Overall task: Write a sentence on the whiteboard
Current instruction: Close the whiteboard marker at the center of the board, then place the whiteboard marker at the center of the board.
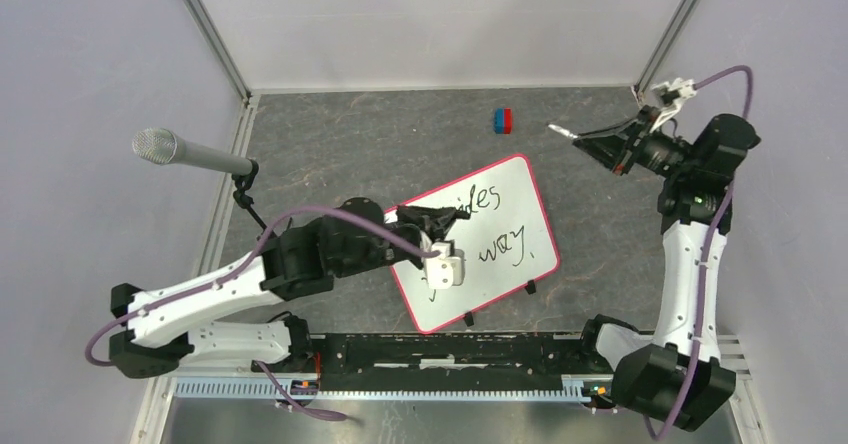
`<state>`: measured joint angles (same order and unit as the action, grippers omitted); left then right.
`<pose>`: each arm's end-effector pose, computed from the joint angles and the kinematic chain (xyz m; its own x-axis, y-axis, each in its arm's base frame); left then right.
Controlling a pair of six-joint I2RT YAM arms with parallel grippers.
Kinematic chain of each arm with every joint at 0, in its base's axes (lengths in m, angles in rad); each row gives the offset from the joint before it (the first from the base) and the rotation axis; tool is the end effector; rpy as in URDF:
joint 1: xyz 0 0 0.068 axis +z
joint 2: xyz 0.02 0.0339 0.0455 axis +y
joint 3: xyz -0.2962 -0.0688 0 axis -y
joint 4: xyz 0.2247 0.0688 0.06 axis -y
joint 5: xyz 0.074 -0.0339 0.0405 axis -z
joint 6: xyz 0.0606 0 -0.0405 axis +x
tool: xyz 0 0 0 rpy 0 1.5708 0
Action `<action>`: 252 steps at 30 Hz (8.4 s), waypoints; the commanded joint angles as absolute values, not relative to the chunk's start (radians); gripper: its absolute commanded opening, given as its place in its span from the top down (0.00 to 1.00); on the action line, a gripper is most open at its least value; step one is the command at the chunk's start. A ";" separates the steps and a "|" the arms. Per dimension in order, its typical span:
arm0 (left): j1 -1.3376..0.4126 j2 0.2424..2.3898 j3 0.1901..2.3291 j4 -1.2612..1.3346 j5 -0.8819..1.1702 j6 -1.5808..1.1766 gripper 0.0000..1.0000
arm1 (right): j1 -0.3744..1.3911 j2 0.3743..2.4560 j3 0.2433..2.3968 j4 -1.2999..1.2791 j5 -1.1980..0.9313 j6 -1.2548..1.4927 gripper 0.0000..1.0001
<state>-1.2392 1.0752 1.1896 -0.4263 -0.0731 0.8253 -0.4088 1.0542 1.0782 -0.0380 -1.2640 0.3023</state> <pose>0.0769 -0.2099 0.4181 0.6085 0.4837 -0.6291 0.6977 0.0516 0.7145 0.1966 -0.0222 0.4351 -0.2369 0.2006 -0.9506 -0.7166 0.6246 0.3104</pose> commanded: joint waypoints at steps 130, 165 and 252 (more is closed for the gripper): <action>-0.983 1.580 2.069 -1.088 0.231 0.583 0.64 | 0.388 1.051 1.005 -0.153 -0.906 0.061 1.00; -0.878 1.309 1.719 -0.982 0.247 0.891 0.52 | 0.431 1.057 0.982 0.248 -1.022 0.513 1.00; -1.066 1.357 1.674 -0.958 -0.097 0.903 0.02 | 0.294 1.185 1.269 -0.721 -1.014 -0.242 1.00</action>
